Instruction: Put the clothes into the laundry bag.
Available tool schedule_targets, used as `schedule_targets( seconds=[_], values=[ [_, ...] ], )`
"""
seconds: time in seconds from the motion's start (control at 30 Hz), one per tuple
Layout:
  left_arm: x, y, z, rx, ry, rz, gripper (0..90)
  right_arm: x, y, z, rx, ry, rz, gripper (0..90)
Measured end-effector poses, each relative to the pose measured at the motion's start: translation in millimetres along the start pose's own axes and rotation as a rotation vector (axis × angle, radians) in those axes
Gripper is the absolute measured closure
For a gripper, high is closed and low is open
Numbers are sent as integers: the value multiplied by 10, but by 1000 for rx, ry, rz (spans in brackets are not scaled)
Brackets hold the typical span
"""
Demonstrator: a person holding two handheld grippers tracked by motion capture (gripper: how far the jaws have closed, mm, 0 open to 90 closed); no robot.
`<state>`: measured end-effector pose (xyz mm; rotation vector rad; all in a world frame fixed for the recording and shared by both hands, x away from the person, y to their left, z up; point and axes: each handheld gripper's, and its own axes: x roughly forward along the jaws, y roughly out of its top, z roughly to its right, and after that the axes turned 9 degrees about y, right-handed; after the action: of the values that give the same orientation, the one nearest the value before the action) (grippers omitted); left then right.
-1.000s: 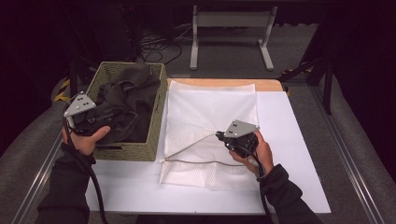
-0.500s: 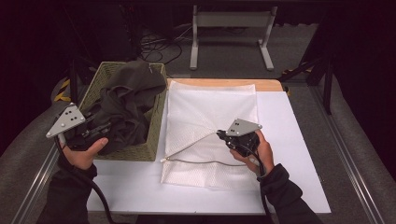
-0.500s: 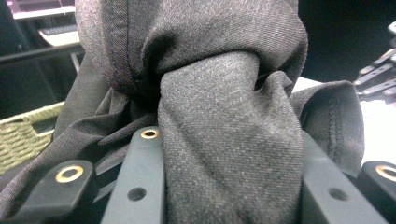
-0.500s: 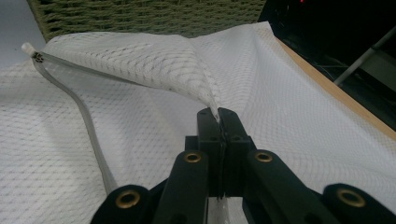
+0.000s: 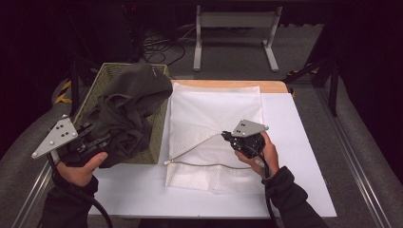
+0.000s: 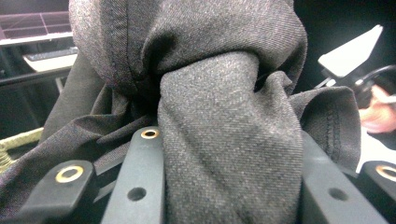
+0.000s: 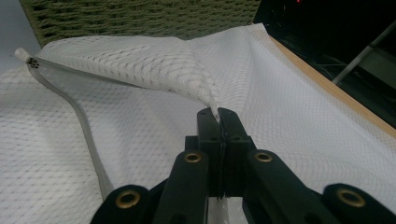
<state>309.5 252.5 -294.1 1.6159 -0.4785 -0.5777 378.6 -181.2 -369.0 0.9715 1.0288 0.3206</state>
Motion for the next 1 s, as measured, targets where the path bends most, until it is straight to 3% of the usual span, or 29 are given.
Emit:
schedule_targets(
  seconds=[0.3, 0.57, 0.6, 0.67, 1.0],
  values=[
    [-140, 194, 235, 7, -48, 16, 682, 0, 2, 2, 1, -3, 2, 890],
    [-274, 354, 533, 53, -102, 25, 682, -25, 2, 37, 16, -12, 23, 890],
    [-320, 398, 625, 59, -130, 28, 682, -29, 4, 41, 18, -14, 24, 890],
    [-350, 433, 707, 68, -147, 19, 682, -35, 7, 50, 21, -19, 30, 890],
    [-529, 613, 1027, 84, -247, 10, 682, -49, 24, 131, 49, -30, 49, 890]
  ],
)
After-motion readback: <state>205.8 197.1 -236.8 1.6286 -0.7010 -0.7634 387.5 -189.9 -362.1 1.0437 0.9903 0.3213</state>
